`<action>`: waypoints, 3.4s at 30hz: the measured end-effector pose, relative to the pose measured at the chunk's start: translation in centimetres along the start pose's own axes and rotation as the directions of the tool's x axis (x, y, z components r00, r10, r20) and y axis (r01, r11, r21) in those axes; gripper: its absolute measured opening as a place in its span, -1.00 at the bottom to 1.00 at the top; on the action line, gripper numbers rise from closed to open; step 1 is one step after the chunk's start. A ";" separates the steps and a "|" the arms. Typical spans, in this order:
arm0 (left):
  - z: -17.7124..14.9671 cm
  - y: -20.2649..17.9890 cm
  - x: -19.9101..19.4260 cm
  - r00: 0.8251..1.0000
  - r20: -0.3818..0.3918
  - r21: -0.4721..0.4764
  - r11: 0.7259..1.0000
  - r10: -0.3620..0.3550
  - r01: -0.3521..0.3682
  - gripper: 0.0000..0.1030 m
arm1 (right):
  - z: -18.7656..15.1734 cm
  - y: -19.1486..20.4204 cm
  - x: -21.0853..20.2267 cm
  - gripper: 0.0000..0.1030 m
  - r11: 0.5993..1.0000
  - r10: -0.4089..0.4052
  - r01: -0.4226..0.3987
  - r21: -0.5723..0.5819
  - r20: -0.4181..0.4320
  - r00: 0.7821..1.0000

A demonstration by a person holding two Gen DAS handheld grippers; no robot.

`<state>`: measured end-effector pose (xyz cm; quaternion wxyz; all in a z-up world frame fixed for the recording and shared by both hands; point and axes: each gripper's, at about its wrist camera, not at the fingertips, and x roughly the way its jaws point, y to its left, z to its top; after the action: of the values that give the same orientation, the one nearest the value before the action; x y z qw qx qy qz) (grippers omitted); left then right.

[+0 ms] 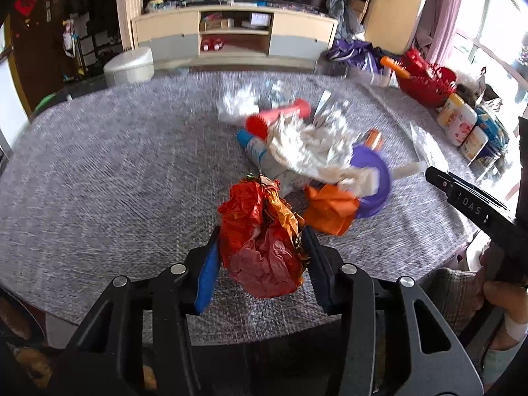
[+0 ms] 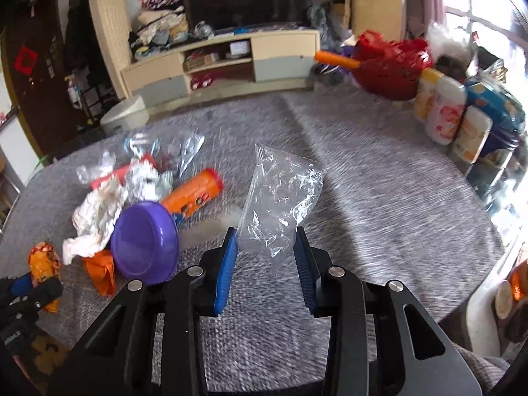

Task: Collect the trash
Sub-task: 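Lower both held items into the grey bin and open both tools, then raise both tools back over the table toward the remaining trash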

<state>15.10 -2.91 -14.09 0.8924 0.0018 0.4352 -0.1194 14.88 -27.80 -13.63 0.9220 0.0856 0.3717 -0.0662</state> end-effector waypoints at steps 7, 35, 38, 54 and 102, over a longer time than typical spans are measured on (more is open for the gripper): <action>0.1 -1.2 -5.9 0.994 0.107 0.017 1.000 -0.003 0.001 -0.12 | 1.4 0.3 -6.2 -0.30 0.999 0.041 -0.039 -0.024 0.104 0.994; -14.2 -2.7 -9.1 0.994 -0.109 0.074 0.997 -0.028 0.036 -0.11 | -15.1 5.2 -10.9 -0.30 0.956 0.224 -0.269 -0.115 -0.303 0.926; -15.8 -2.6 -6.6 0.983 -0.181 0.050 0.997 -0.045 0.055 -0.11 | -16.1 4.8 -8.8 -0.30 0.959 0.218 -0.266 -0.093 -0.354 0.910; -18.9 -2.9 0.9 0.917 -0.393 0.062 0.993 -0.068 0.100 -0.05 | -19.3 5.6 -2.3 -0.25 0.962 0.195 -0.266 -0.065 -0.523 0.830; -0.5 -2.4 0.5 0.990 -0.132 0.074 0.996 -0.042 0.052 0.77 | -0.8 3.8 1.3 0.61 0.973 0.208 -0.224 -0.055 -0.210 0.955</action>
<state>14.47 -5.24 -14.53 0.8582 0.0337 0.4876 -0.1568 15.96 -24.02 -14.74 0.8838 0.0959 0.4542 0.0586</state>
